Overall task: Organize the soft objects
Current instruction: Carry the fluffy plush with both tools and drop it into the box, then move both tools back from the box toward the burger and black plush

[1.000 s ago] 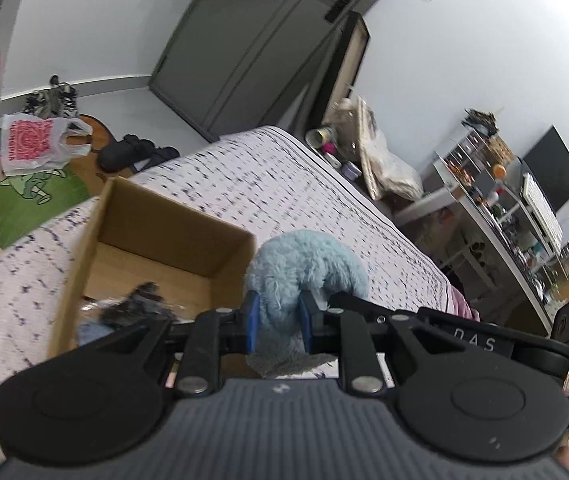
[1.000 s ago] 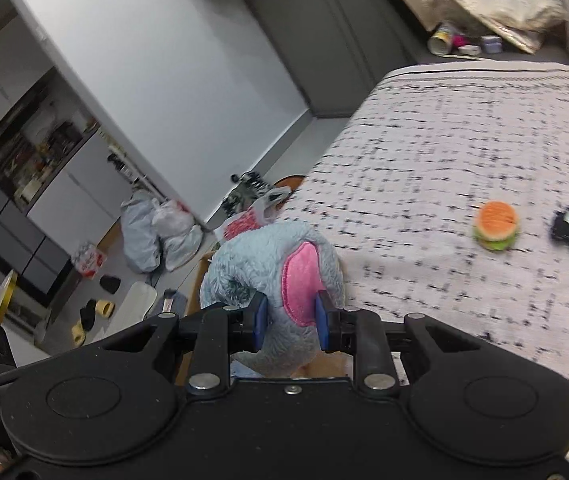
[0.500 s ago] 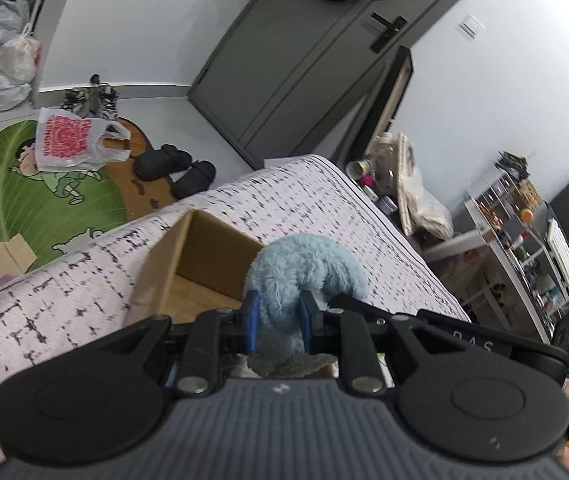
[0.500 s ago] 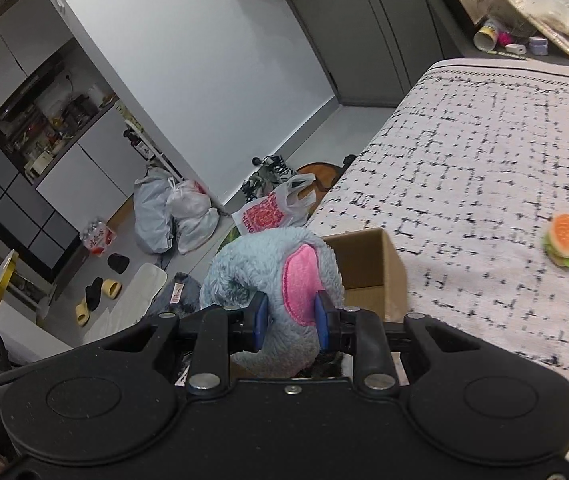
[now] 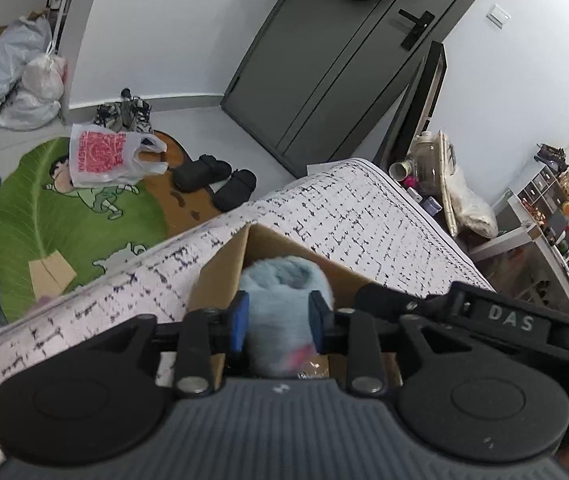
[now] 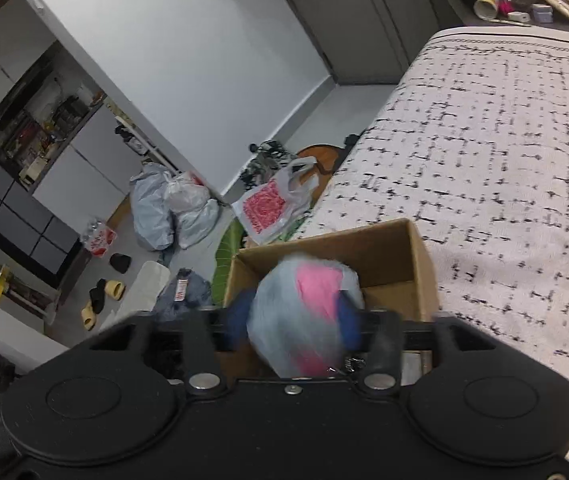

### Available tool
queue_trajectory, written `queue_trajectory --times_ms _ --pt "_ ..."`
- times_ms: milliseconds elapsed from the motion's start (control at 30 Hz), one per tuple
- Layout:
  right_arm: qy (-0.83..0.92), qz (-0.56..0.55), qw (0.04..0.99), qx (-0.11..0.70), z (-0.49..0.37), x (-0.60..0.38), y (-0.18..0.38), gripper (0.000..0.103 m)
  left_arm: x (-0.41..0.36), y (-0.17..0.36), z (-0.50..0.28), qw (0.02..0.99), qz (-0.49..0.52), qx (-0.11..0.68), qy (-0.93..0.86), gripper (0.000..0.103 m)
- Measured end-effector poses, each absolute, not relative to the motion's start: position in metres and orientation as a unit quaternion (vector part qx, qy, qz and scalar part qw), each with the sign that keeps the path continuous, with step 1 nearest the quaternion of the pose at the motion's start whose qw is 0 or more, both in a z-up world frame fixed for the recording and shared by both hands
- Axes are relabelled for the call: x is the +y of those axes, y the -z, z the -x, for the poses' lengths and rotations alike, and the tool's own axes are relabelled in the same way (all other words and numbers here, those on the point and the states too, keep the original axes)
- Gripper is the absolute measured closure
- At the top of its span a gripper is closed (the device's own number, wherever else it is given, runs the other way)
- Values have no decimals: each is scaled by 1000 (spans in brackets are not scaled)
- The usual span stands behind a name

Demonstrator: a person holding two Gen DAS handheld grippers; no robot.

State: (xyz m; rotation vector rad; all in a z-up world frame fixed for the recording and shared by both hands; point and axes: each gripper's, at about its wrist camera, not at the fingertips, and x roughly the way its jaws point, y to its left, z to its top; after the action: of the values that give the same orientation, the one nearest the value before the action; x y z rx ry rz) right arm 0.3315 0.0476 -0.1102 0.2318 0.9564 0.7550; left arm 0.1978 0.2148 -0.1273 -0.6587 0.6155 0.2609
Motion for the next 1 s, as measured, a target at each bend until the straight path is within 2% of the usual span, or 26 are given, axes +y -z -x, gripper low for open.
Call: queue_trajectory --times_ms 167,233,300,400,667,800,1000 --pt "-354 -105 813 450 -324 29 106 40 210 122 -190 890 313 297 -147 50" --pt "-350 -107 815 448 -323 19 105 36 206 116 -187 893 308 293 -150 44" --pt "-345 -106 819 446 -320 8 103 30 202 111 -183 895 303 287 -156 31" --pt "-339 -110 822 445 -318 -6 99 23 192 101 -177 901 287 278 -167 21" --pt "-342 -108 833 421 -305 -43 85 12 169 82 -157 907 270 273 -175 10" --pt "-344 -104 840 407 -297 -62 75 6 157 75 -147 910 257 274 -174 10" --pt "-342 -141 836 404 -290 -95 63 5 132 65 -132 918 228 274 -173 9"
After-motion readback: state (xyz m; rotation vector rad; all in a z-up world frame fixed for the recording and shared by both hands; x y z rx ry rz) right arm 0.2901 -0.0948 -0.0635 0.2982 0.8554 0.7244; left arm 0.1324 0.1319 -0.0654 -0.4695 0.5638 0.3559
